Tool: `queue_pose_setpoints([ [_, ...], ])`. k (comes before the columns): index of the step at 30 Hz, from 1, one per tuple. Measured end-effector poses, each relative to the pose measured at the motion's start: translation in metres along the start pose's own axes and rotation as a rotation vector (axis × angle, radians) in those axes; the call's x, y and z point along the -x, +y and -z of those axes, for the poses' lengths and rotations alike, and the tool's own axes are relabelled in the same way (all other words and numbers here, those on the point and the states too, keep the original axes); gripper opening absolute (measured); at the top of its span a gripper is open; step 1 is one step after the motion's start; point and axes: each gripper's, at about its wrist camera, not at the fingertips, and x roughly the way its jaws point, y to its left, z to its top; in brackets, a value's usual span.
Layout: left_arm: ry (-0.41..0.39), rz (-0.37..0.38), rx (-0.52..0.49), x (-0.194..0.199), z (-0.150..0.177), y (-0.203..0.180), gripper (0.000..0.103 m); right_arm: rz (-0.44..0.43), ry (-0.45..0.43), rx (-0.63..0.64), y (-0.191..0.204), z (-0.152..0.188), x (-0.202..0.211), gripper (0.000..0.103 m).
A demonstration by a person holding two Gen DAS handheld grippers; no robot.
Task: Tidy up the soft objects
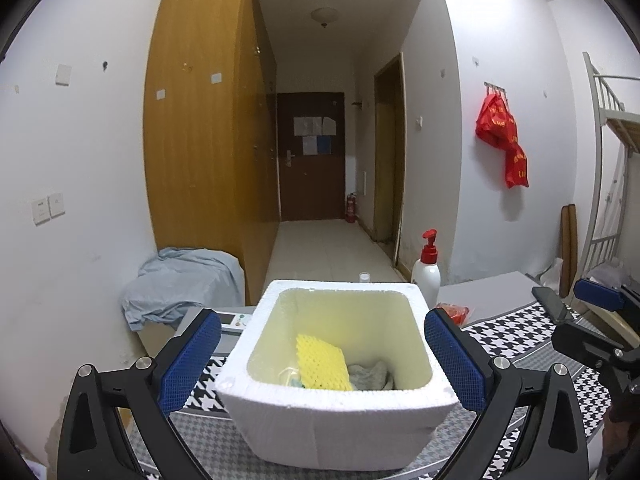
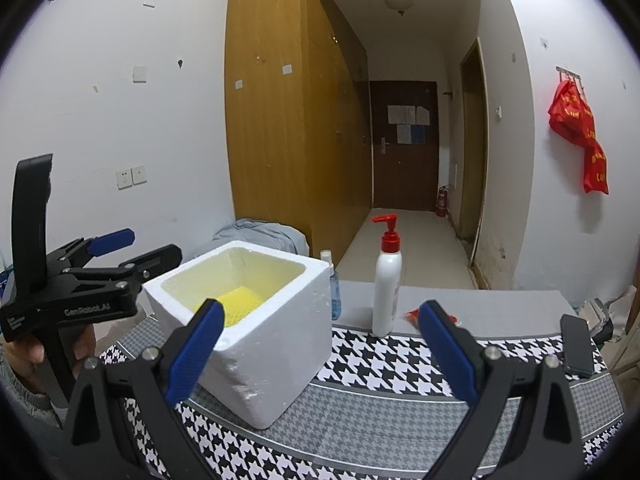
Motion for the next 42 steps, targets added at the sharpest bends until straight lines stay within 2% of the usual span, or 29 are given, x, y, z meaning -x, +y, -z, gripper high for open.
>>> queue_pose_setpoints([
  [15,-0.073,-0.016,0.026,0.049,-0.001,-0.018,0.102,-0.002,-0.055,0.011,0.009,0.0,0.041,0.099],
  [20,-0.104,-0.013,0.029,0.067,0.004,-0.028,0.102,0.034,-0.093,0.017,0.012,0.005,0.06,0.103],
  [34,-0.132,0.017,0.03,0.101,0.011,-0.042,0.102,0.07,-0.153,0.033,0.017,0.016,0.103,0.103],
  [42,-0.156,0.026,0.02,0.126,0.025,-0.054,0.102,0.076,-0.176,0.031,0.02,0.024,0.123,0.103],
])
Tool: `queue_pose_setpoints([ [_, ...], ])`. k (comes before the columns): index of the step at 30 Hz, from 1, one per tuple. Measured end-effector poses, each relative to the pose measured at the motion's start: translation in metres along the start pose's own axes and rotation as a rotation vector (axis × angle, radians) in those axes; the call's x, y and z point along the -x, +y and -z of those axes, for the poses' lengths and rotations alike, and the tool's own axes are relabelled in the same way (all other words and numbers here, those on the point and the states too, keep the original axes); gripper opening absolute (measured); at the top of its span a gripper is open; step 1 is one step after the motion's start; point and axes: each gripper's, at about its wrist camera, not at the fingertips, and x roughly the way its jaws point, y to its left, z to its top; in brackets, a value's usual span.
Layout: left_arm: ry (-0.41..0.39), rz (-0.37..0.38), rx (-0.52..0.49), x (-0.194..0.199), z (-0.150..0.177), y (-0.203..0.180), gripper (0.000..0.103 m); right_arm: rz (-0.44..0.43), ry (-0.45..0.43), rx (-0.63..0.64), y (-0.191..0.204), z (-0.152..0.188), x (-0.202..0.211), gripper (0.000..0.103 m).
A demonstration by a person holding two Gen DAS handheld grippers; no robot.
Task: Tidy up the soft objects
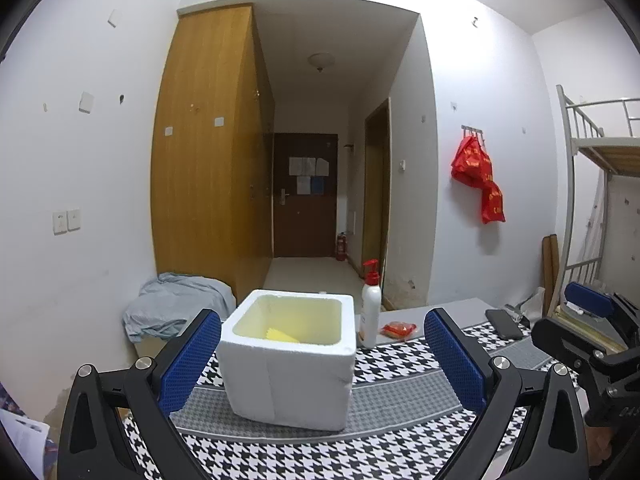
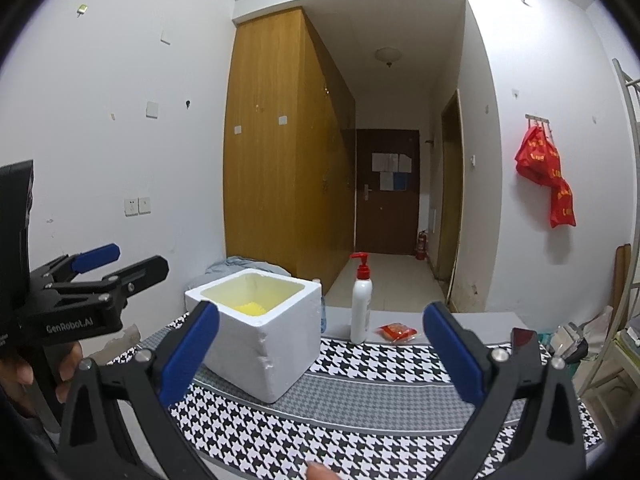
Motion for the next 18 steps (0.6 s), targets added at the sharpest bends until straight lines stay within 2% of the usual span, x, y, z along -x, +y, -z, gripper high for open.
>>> queue_pose_setpoints([
  [7,-0.003,0.01,0.002,0.018,0.015,-0.008,0.102,0.009,-0.008,-0.005,0.004,0.015,0.018,0.103],
  [18,-0.013,-0.016,0.025,0.041,0.052,-0.009,0.102,0.04,-0.031,-0.013,0.007,0.044,0.042,0.103],
])
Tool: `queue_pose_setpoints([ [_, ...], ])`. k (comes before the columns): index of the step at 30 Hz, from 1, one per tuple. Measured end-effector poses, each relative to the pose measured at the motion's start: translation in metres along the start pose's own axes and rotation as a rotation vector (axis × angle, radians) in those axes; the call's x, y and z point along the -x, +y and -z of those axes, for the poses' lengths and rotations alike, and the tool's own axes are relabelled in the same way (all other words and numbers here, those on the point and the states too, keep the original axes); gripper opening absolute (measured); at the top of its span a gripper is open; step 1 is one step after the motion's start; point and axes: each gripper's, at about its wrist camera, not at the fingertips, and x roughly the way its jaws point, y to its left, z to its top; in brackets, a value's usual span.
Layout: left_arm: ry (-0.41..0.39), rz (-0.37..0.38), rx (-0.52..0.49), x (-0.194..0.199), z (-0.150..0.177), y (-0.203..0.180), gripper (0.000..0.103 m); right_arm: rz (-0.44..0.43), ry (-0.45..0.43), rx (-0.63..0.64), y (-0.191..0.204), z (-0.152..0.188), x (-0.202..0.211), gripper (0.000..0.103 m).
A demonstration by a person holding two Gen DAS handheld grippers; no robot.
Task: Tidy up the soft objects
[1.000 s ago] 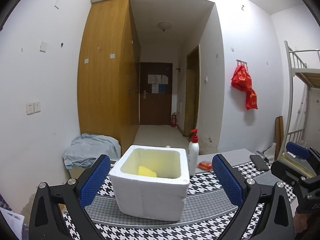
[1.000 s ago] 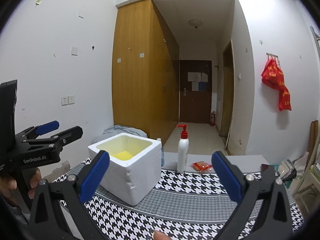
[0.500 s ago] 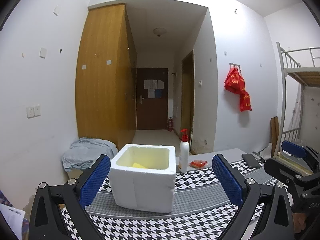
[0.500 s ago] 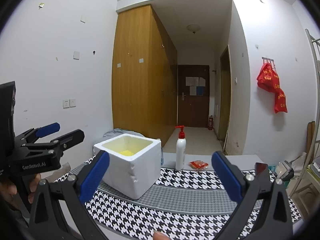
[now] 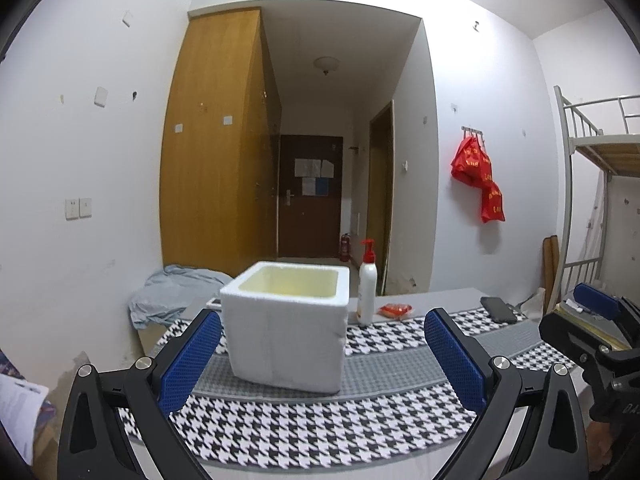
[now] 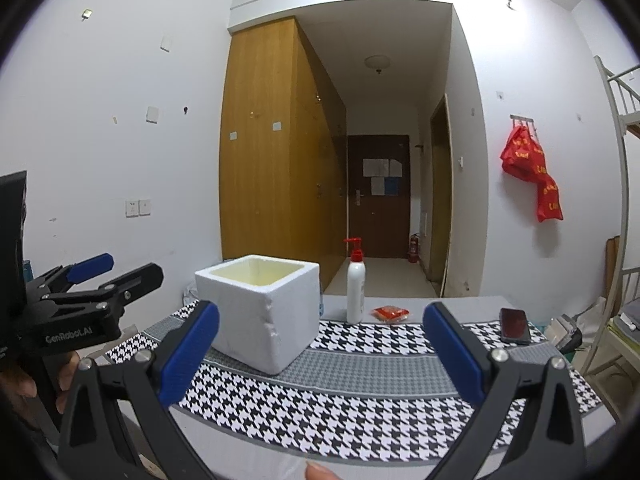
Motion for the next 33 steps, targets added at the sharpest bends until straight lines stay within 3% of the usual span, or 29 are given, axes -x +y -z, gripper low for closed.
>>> queue_pose_setpoints([
  [15,0.034,-0.011,-0.003,0.007,0.053,-0.003,0.102,0.024,0.026,-0.012,0.002,0.042,0.009,0.103],
  [33,0.021,-0.014,-0.024,0.024,0.078,-0.005,0.102,0.037,0.036,-0.015,0.003,0.07,0.025,0.103],
])
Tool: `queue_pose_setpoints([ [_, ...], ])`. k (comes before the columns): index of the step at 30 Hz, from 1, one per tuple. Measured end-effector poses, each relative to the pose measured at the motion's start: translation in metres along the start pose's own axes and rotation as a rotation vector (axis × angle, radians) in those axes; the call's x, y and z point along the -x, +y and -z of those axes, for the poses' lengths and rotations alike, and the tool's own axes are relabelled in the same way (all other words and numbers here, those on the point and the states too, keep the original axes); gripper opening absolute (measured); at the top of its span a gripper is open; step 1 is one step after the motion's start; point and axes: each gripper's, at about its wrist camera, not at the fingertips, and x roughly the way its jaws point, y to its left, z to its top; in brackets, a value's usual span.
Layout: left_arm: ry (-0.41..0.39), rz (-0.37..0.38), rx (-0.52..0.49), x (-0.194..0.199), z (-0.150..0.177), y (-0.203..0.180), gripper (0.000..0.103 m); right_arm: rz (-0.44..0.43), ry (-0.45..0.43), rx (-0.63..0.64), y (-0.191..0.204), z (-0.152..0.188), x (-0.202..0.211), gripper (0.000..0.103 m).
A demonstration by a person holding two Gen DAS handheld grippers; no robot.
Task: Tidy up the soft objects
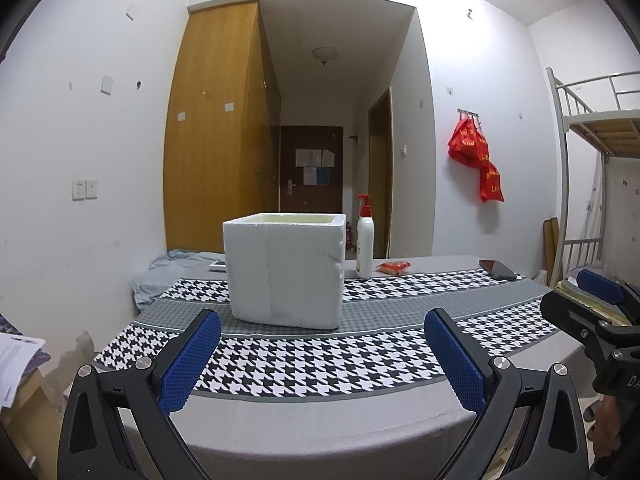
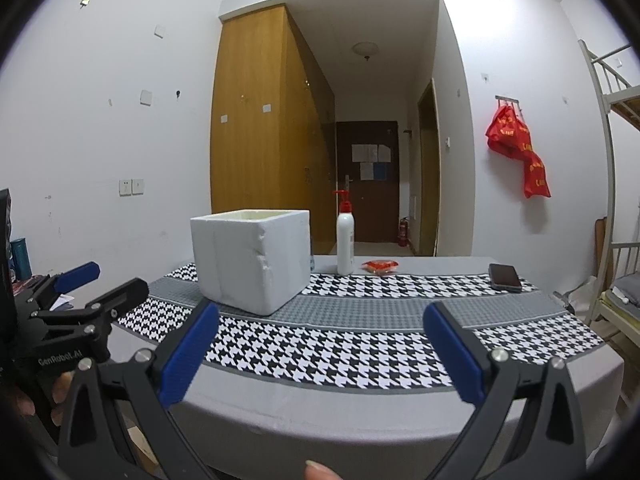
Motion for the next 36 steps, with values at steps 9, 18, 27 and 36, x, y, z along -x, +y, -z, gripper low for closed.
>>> queue_pose_setpoints([
  [9,-0.021,0.008,-0.005,0.015,-0.001,-0.002,0.102,-0.009,-0.025,0.006,0.004,-0.002,0.013,0.103],
  [18,-0.05,0.016,-0.028,0.029,-0.005,-0.005,0.102,-0.013,-0.05,0.023,0.008,-0.005,0.025,0.103],
  [27,-0.038,0.018,-0.024,0.027,-0.003,-0.005,0.102,-0.009,-0.053,0.03,0.008,-0.004,0.025,0.103],
  [36,-0.023,0.024,-0.025,0.024,-0.001,-0.007,0.102,-0.003,-0.036,0.028,0.006,-0.002,0.021,0.103],
])
